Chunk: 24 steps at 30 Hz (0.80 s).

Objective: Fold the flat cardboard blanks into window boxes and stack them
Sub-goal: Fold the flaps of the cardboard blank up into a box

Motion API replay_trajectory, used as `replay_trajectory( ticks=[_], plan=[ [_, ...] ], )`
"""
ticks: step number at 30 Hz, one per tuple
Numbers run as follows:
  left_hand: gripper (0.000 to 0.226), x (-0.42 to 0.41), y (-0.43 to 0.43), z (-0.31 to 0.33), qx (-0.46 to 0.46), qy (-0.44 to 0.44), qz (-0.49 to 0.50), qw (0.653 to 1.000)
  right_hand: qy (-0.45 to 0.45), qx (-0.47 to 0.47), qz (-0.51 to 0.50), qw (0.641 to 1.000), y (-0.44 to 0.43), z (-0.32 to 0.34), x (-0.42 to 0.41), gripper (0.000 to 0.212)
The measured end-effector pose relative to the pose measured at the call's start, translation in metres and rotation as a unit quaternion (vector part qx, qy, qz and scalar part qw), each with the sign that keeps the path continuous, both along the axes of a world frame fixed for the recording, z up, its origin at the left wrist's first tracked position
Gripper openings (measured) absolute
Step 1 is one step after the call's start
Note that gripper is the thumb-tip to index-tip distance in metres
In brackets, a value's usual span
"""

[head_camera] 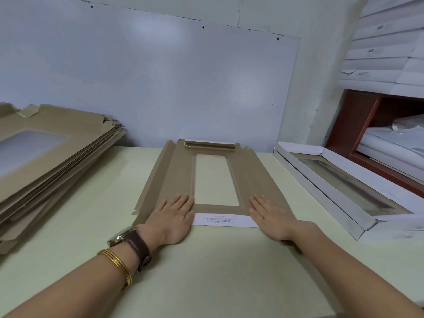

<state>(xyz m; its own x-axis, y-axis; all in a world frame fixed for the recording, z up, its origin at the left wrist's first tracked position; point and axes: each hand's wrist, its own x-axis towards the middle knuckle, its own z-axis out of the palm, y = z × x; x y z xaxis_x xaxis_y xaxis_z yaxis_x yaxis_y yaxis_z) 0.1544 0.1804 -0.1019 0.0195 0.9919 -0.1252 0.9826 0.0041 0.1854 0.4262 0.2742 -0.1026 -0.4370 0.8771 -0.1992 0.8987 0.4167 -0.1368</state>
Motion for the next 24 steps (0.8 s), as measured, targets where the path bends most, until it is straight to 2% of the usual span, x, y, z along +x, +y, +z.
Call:
replay_trajectory(
  ticks=[13, 19, 24],
  plan=[
    [0.057, 0.000, 0.002, -0.002, 0.008, 0.007, 0.013, 1.000, 0.023, 0.016, 0.002, 1.000, -0.004, -0.002, 0.001, 0.060],
    [0.053, -0.001, -0.004, 0.001, 0.071, -0.027, -0.005, 0.997, 0.142, 0.042, -0.002, 0.989, -0.020, 0.007, 0.004, 0.054],
    [0.039, -0.002, -0.014, 0.013, 0.124, -0.082, -0.044, 0.988, 0.174, 0.081, 0.023, 0.981, -0.040, 0.018, 0.007, 0.043]
  ],
)
